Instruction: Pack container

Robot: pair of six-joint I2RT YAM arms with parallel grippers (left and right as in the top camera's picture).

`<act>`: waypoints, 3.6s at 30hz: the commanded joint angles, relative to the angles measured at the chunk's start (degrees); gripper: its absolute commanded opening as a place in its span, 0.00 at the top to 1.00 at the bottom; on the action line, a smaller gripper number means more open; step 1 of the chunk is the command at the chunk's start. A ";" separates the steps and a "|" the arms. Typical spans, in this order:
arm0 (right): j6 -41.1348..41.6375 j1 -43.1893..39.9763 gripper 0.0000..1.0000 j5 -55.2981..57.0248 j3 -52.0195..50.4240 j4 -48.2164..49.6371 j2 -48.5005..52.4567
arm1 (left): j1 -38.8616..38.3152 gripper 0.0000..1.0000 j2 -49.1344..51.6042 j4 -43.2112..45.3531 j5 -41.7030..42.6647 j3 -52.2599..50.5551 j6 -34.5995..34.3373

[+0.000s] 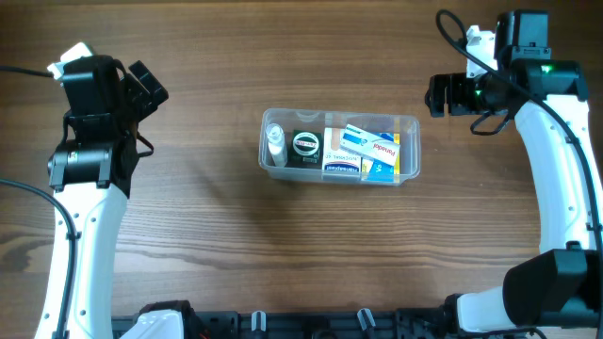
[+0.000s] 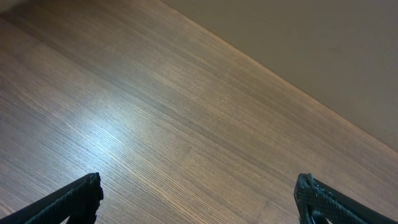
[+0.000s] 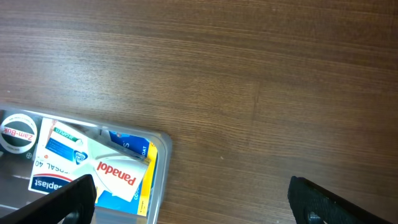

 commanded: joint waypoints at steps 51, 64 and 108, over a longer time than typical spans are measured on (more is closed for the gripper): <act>0.85 0.20 0.00 0.39 0.15 0.17 -0.70 | 0.26 0.00 -0.09 -0.07 -1.14 0.90 0.31; -2.62 0.20 0.00 3.58 0.13 0.39 -0.55 | 0.26 0.00 -0.09 -0.07 -1.14 0.90 0.28; -20.15 5.51 0.00 -23.87 -80.48 66.79 -87.78 | 0.26 0.00 -0.09 -0.07 -1.14 0.90 0.28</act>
